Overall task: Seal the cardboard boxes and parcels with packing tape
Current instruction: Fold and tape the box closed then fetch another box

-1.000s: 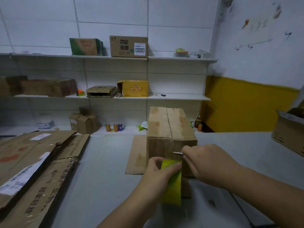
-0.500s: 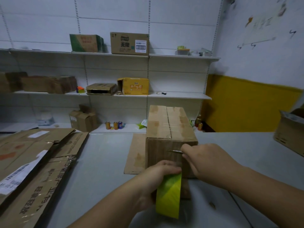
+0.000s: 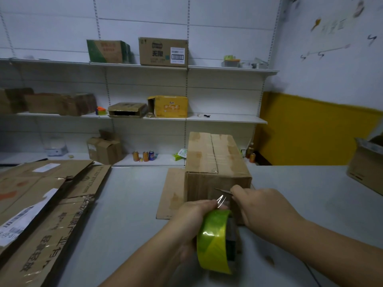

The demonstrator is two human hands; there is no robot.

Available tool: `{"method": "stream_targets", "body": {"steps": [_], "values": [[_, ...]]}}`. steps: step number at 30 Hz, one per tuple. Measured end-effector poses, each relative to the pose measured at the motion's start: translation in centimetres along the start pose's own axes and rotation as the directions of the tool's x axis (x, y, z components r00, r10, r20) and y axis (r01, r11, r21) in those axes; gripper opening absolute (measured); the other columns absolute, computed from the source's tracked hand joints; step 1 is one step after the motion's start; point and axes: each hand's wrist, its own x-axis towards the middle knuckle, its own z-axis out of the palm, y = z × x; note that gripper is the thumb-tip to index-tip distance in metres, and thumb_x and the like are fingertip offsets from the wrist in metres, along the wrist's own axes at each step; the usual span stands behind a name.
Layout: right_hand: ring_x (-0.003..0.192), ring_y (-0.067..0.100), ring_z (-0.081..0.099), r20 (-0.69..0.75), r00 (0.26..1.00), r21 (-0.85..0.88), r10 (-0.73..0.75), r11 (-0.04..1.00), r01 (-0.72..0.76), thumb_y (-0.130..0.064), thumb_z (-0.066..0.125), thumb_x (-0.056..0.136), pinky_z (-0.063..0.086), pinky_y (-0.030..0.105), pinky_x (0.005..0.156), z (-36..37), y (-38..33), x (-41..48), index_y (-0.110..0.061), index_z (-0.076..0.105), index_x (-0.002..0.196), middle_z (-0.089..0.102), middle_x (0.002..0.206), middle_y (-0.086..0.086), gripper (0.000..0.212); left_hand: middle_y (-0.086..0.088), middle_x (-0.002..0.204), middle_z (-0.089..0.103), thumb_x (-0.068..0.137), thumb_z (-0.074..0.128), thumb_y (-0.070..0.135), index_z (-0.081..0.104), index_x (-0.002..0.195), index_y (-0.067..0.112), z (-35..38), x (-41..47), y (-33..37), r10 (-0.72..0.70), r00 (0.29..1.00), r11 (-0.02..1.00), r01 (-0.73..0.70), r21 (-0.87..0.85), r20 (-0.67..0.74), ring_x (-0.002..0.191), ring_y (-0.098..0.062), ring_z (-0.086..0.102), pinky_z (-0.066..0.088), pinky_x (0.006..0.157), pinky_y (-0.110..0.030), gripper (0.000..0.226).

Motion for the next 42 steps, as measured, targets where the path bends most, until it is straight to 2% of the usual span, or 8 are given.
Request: {"method": "stream_targets", "body": {"steps": [7, 12, 16, 22, 26, 32, 37, 42], "values": [[0.027, 0.015, 0.04, 0.086, 0.996, -0.024, 0.018, 1.0, -0.016, -0.018, 0.064, 0.054, -0.008, 0.016, 0.048, 0.1, 1.0, -0.9, -0.021, 0.051, 0.072, 0.046, 0.041, 0.003, 0.022, -0.022, 0.099, 0.07, 0.092, 0.056, 0.016, 0.077, 0.08, 0.005, 0.2, 0.1, 0.6, -0.002, 0.999, 0.999, 0.004, 0.034, -0.035, 0.082, -0.03, 0.065, 0.053, 0.074, -0.033, 0.025], [0.028, 0.016, 0.041, 0.088, 0.996, -0.024, 0.022, 1.0, -0.02, -0.016, 0.075, 0.052, -0.001, 0.02, 0.039, 0.0, 1.7, -1.6, -0.021, 0.053, 0.071, 0.047, 0.042, -0.001, 0.03, -0.012, 0.074, 0.071, 0.091, 0.056, 0.014, 0.077, 0.067, 0.01, 0.4, 0.1, 0.6, 0.003, 0.999, 1.0, -0.002, 0.029, -0.034, 0.062, -0.022, 0.065, 0.054, 0.059, -0.025, 0.033], [0.03, 0.015, 0.041, -0.029, 1.0, 0.07, 0.008, 0.998, -0.006, -0.019, 0.051, 0.076, 0.003, 0.016, 0.039, -0.7, 1.9, -1.9, -0.019, 0.056, 0.076, 0.05, 0.045, -0.001, 0.006, -0.019, 0.086, 0.07, 0.092, 0.055, 0.016, 0.074, 0.089, 0.002, 0.7, -0.1, 0.7, 0.01, 0.997, 0.997, -0.005, 0.075, -0.071, 0.069, -0.025, 0.065, 0.053, 0.063, -0.027, 0.023], [0.029, 0.019, 0.042, -0.057, 0.998, -0.004, -0.004, 1.0, 0.004, -0.029, 0.04, 0.086, 0.021, 0.021, 0.036, -1.7, -0.1, 0.6, -0.018, 0.054, 0.064, 0.049, 0.046, -0.001, 0.028, -0.015, 0.084, 0.069, 0.092, 0.056, 0.015, 0.072, 0.081, 0.006, 1.3, -0.7, 0.7, 0.082, 0.989, 0.989, -0.065, 0.131, -0.127, 0.071, -0.022, 0.067, 0.052, 0.066, -0.025, 0.021], [0.026, 0.019, 0.04, 0.085, 0.995, -0.086, -0.049, 0.995, 0.057, -0.027, 0.077, 0.069, 0.002, 0.017, 0.042, -2.2, -0.8, 2.1, -0.017, 0.052, 0.058, 0.047, 0.041, 0.002, 0.029, -0.02, 0.08, 0.067, 0.09, 0.056, 0.009, 0.073, 0.062, 0.008, 1.6, -1.3, 0.6, 0.161, 0.973, 0.972, -0.127, 0.198, -0.165, 0.08, -0.026, 0.063, 0.046, 0.074, -0.034, 0.033], [0.086, 0.026, 0.063, 0.416, 0.907, -0.126, -0.066, 0.984, 0.129, -0.023, 0.038, 0.097, 0.02, 0.028, 0.045, -4.4, -0.6, 2.8, -0.019, 0.042, 0.11, 0.063, 0.102, 0.003, 0.014, -0.005, 0.063, 0.068, 0.089, 0.057, 0.012, 0.075, 0.057, 0.022, 1.9, -2.2, 0.8, 0.154, 0.973, 0.981, -0.129, 0.148, -0.17, 0.067, -0.021, 0.063, 0.047, 0.067, -0.03, 0.038], [0.091, 0.025, 0.062, 0.474, 0.877, -0.101, -0.085, 0.984, 0.15, -0.03, 0.047, 0.096, 0.02, 0.027, 0.045, -4.8, -0.3, 3.0, -0.019, 0.039, 0.115, 0.062, 0.104, 0.003, 0.023, -0.006, 0.061, 0.068, 0.09, 0.054, 0.008, 0.075, 0.062, 0.01, 1.5, -2.9, 1.1, 0.125, 0.987, 0.989, -0.115, 0.094, -0.102, 0.05, -0.013, 0.063, 0.048, 0.049, -0.018, 0.035], [0.071, 0.022, 0.046, 0.458, 0.886, -0.075, -0.078, 0.989, 0.126, -0.026, 0.045, 0.096, 0.022, 0.026, 0.045, -5.1, -0.3, 3.1, -0.019, 0.039, 0.116, 0.061, 0.103, 0.003, 0.022, -0.011, 0.07, 0.069, 0.09, 0.054, 0.01, 0.075, 0.061, 0.01, 1.1, -2.9, 1.3, 0.066, 0.996, 0.996, -0.063, 0.062, -0.056, 0.056, -0.02, 0.064, 0.051, 0.057, -0.024, 0.036]]}}
